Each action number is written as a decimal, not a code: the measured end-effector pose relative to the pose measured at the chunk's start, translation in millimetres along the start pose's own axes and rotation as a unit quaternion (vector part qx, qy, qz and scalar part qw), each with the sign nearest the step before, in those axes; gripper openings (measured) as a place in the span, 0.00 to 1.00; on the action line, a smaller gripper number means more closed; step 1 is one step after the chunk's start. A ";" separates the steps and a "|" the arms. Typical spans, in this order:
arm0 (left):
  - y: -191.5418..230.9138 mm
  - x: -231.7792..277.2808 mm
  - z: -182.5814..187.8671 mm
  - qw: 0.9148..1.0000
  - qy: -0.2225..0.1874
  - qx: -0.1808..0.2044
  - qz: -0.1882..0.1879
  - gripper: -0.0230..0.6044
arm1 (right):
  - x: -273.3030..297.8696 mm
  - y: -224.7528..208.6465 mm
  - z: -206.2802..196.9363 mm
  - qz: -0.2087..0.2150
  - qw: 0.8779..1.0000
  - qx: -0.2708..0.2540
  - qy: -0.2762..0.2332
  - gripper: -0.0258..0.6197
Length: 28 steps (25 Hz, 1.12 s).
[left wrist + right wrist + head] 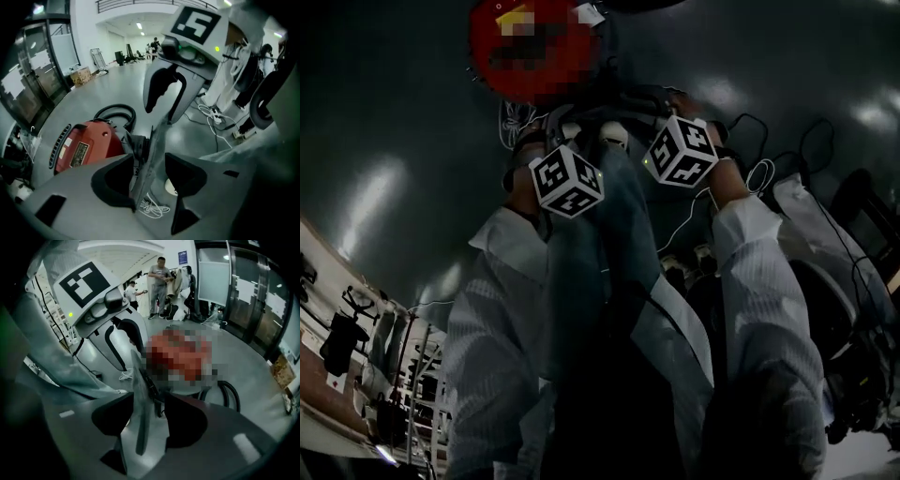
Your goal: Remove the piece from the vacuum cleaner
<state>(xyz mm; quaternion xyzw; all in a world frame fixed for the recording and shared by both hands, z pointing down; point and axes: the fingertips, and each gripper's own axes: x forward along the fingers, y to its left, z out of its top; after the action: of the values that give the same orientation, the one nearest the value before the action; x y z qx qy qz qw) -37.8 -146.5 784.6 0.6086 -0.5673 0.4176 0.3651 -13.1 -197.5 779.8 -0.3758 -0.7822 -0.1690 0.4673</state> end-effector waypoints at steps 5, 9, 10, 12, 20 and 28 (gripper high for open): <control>-0.4 43.8 -19.3 0.997 0.018 0.063 0.039 0.35 | 49.1 4.7 -8.7 0.037 0.998 -0.043 0.027 0.32; 8.2 64.4 0.2 0.998 0.007 0.052 0.034 0.30 | 59.4 -14.6 -23.1 0.048 0.996 -0.056 0.046 0.27; 5.1 63.4 -0.1 0.999 0.008 0.043 0.026 0.22 | 57.9 -11.9 -23.6 0.051 0.996 -0.055 0.047 0.23; -4.5 57.2 -4.7 0.999 0.007 0.030 0.009 0.14 | 54.5 0.0 -22.9 0.054 0.996 -0.058 0.047 0.13; -18.9 40.4 -16.7 0.995 -0.003 -0.071 -0.069 0.12 | 50.2 20.2 -15.3 0.050 0.998 -0.037 0.034 0.11; -23.7 44.8 -13.3 0.994 0.005 -0.075 -0.079 0.13 | 49.8 20.9 -22.7 0.057 0.997 -0.025 0.034 0.12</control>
<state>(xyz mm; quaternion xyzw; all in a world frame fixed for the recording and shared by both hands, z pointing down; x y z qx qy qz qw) -15.1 -149.4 831.8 0.6206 -0.5451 0.3470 0.4443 2.2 -176.3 832.2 -0.4259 -0.7382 -0.1746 0.4931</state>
